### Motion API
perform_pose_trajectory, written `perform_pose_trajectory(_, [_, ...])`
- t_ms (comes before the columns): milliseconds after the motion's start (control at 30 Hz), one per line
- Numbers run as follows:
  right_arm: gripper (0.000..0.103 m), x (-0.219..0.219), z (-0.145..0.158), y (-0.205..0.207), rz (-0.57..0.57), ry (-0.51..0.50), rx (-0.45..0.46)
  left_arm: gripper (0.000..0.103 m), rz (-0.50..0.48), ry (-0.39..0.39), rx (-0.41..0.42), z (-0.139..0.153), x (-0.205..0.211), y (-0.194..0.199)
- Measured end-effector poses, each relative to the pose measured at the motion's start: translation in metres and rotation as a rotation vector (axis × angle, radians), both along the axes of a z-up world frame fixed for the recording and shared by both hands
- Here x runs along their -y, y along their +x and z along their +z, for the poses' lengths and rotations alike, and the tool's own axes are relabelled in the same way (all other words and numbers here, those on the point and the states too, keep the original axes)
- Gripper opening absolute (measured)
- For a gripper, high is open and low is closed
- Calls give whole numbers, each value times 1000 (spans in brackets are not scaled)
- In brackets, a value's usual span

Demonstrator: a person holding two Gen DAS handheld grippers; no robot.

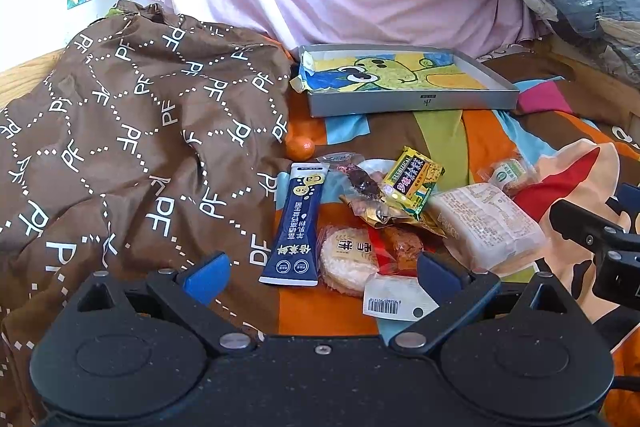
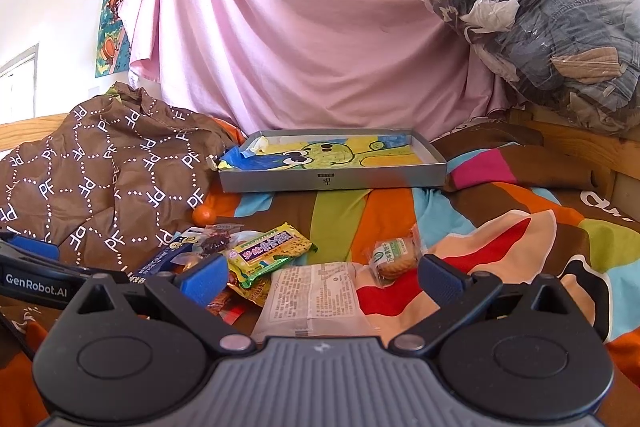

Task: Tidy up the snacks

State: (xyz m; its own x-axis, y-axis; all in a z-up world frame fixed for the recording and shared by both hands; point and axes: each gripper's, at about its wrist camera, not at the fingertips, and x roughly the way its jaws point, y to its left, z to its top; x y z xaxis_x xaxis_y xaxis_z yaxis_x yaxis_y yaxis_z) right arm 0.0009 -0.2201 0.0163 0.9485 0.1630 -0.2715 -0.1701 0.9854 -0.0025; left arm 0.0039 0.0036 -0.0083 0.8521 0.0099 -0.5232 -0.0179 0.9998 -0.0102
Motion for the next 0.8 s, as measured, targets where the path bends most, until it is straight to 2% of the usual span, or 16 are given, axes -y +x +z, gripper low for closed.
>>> perform_pose_trajectory(600, [103, 0, -1, 4, 7, 2, -12, 100, 7, 2, -27, -3, 0, 4])
perform_pose_trajectory(800, [103, -3, -3, 20, 12, -13, -39, 100, 9, 9, -48, -3, -1, 12])
